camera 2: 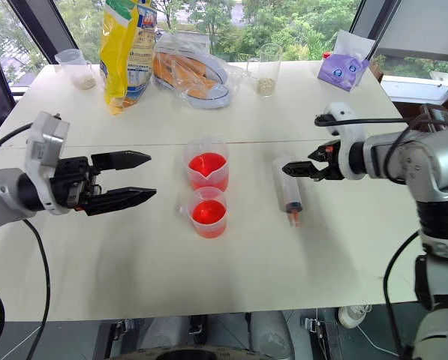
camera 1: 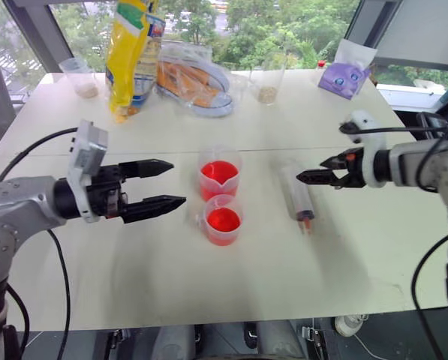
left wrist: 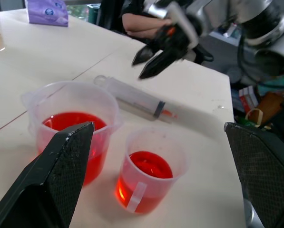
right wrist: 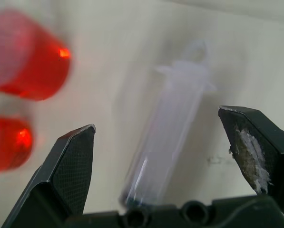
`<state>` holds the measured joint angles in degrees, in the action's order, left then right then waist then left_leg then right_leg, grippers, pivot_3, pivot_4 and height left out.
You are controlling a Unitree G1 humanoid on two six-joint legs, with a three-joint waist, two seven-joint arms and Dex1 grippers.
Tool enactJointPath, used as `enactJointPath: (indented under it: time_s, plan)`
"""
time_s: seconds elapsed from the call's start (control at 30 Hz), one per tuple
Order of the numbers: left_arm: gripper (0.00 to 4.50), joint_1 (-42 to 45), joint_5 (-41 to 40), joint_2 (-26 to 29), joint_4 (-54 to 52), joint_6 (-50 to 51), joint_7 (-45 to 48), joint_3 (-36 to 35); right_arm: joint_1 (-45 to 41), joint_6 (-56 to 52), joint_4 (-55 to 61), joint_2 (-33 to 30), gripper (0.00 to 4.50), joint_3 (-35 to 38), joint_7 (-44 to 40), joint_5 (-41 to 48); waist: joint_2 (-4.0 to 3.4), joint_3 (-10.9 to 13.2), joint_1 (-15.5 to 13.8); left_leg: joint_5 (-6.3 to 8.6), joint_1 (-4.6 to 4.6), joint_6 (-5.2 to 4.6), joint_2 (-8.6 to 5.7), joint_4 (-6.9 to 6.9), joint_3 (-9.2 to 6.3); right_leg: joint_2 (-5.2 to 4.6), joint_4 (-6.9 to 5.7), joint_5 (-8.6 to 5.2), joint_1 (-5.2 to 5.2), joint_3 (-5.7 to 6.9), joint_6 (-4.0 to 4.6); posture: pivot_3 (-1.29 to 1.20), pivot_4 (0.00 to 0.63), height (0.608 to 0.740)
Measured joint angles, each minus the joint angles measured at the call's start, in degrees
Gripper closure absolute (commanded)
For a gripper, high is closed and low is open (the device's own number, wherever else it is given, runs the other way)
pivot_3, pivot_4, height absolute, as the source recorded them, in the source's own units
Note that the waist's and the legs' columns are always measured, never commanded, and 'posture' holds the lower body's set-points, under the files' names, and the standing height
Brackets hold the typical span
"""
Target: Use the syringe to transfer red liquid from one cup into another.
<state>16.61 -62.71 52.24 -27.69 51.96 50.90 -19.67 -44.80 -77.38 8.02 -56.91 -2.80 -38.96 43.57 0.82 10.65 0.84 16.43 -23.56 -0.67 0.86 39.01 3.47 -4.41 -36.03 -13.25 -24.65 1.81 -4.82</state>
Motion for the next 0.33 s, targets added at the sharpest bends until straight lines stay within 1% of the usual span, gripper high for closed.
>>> enactJointPath:
  time_s: [0.1,0.23,0.33]
  plan:
    - [0.0,-0.62,0.0,0.83,0.09,-0.02,0.16,-0.47,1.02,3.3,4.56,-4.09,0.03,0.55,-7.62,1.25,-0.01,0.01,-0.12,0.0,0.0,0.01,0.01,0.01,0.0,-0.01,0.01,-0.04,0.01,0.0,0.07,0.0,0.15,0.74]
    - [0.0,-1.81,-0.07,1.57,0.01,-0.01,0.06,-2.04,4.76,7.5,9.11,-8.23,0.03,4.53,-16.86,4.13,0.0,0.02,-0.35,0.0,-0.01,0.01,-0.02,0.03,0.03,-0.1,0.05,-0.05,0.02,0.0,0.08,0.0,0.15,0.74]
    - [0.0,-2.8,-0.54,1.8,-0.26,0.18,-0.41,-2.75,8.37,10.25,11.91,-9.88,0.03,8.24,-20.73,5.16,0.02,0.02,-0.3,0.0,-0.01,0.01,-0.03,0.04,0.04,-0.14,0.07,-0.05,0.04,0.0,0.08,0.0,0.15,0.74]
